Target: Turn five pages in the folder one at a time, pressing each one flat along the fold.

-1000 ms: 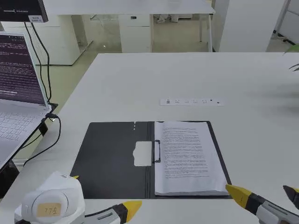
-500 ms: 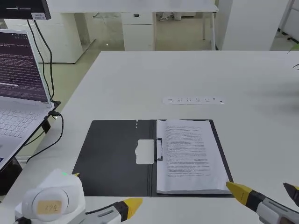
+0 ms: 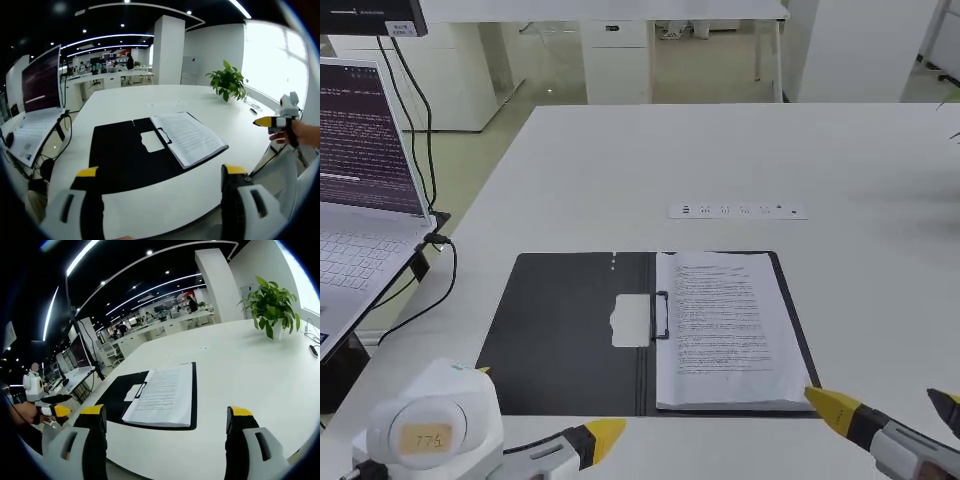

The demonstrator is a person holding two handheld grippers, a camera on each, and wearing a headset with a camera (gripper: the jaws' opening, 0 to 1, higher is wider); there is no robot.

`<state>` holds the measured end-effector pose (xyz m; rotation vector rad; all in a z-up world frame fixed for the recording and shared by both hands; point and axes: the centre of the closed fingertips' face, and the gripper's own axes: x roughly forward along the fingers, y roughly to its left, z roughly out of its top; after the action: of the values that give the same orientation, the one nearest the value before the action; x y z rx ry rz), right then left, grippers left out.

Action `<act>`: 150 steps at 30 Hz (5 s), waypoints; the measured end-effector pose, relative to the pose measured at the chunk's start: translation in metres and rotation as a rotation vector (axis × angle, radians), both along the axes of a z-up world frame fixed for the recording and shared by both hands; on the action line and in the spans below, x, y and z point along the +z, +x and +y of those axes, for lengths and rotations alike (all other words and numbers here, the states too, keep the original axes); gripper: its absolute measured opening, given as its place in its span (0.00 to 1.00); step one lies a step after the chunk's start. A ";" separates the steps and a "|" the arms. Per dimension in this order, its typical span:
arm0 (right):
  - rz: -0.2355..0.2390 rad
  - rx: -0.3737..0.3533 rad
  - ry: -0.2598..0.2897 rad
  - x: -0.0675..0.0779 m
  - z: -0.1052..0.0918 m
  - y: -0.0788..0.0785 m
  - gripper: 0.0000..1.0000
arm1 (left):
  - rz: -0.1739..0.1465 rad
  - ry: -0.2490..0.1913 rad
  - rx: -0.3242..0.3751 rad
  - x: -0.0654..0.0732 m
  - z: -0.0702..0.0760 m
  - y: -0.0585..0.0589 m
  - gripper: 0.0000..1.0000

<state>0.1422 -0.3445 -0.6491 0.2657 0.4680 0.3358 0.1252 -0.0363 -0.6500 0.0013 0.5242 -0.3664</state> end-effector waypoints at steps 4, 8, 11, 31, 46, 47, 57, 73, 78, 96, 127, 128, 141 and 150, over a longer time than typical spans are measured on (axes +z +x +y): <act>0.000 0.003 0.001 0.000 0.002 0.001 1.00 | 0.002 -0.002 0.002 -0.001 0.001 0.000 0.99; 0.001 0.006 0.002 0.000 0.003 0.001 1.00 | 0.003 -0.002 0.003 -0.001 0.001 0.000 0.99; 0.000 0.007 0.001 0.000 0.003 0.001 1.00 | 0.006 0.000 0.002 -0.001 0.001 0.000 0.98; 0.013 0.001 0.014 -0.007 0.000 -0.005 1.00 | 0.031 0.011 -0.089 -0.019 -0.033 0.019 0.97; -0.006 -0.017 0.020 -0.006 -0.002 -0.006 0.99 | 0.027 0.015 -0.240 -0.035 -0.095 0.053 0.95; -0.004 -0.020 0.022 -0.007 -0.003 -0.006 0.99 | 0.027 0.013 -0.252 -0.037 -0.101 0.056 0.95; -0.009 -0.035 0.033 -0.008 -0.002 -0.008 0.98 | 0.020 0.026 -0.331 -0.057 -0.152 0.081 0.91; -0.008 -0.044 0.047 -0.014 0.002 -0.007 0.95 | -0.019 0.067 -0.361 -0.093 -0.212 0.109 0.82; -0.018 -0.055 0.052 -0.012 -0.001 -0.004 0.95 | -0.021 0.050 -0.341 -0.101 -0.228 0.117 0.80; 0.000 -0.058 0.054 -0.019 -0.005 -0.003 0.94 | -0.017 0.131 -0.360 -0.129 -0.250 0.116 0.51; 0.039 0.010 0.043 -0.034 0.004 0.016 0.92 | -0.076 0.181 -0.344 -0.132 -0.230 0.134 0.05; 0.045 0.020 0.045 -0.036 0.006 0.018 0.90 | -0.075 0.184 -0.341 -0.132 -0.230 0.134 0.05; 0.109 0.073 0.118 -0.059 0.030 0.042 0.58 | -0.043 0.110 -0.266 -0.132 -0.228 0.138 0.01; 0.185 0.042 0.163 -0.085 0.031 0.057 0.46 | -0.039 0.102 -0.274 -0.131 -0.227 0.138 0.01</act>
<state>0.1987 -0.3136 -0.7344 0.4483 0.6299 0.3927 0.2629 -0.2635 -0.7813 0.1805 0.5043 -0.6056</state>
